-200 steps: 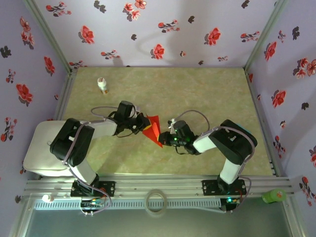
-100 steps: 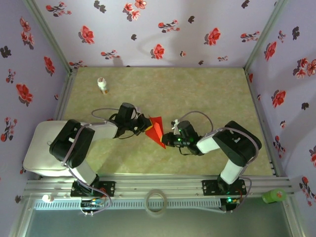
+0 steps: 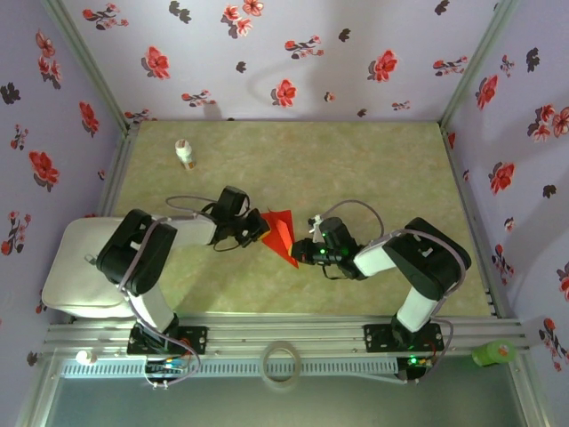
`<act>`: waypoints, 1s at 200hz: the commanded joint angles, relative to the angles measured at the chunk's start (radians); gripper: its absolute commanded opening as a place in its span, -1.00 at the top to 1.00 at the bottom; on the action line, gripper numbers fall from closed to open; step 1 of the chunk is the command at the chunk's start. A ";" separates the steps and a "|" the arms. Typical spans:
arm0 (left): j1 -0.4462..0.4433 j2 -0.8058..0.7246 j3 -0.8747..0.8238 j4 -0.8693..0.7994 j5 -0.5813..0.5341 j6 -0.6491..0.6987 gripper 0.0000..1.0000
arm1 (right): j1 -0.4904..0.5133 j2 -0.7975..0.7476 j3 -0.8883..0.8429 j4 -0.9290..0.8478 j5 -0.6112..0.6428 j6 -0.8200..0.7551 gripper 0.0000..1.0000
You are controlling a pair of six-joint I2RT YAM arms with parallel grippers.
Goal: Fold a paper plane with a square sheet of paper (pick it up from the middle)
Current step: Fourth fold the wing at the center of the table.
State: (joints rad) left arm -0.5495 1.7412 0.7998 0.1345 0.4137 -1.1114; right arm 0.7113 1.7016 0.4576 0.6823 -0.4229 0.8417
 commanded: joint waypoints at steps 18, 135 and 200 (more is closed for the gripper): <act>0.014 0.045 0.053 -0.060 -0.043 0.042 0.97 | -0.009 0.012 0.003 -0.091 0.013 -0.013 1.00; 0.000 -0.042 -0.085 -0.069 -0.132 -0.052 1.00 | 0.001 0.032 0.041 -0.117 -0.028 -0.030 1.00; -0.009 -0.100 -0.118 -0.078 -0.162 -0.055 1.00 | 0.014 0.070 0.084 -0.167 -0.049 -0.041 1.00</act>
State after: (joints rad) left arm -0.5526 1.6650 0.7013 0.1146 0.2962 -1.1576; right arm 0.7113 1.7115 0.5144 0.5831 -0.4572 0.8223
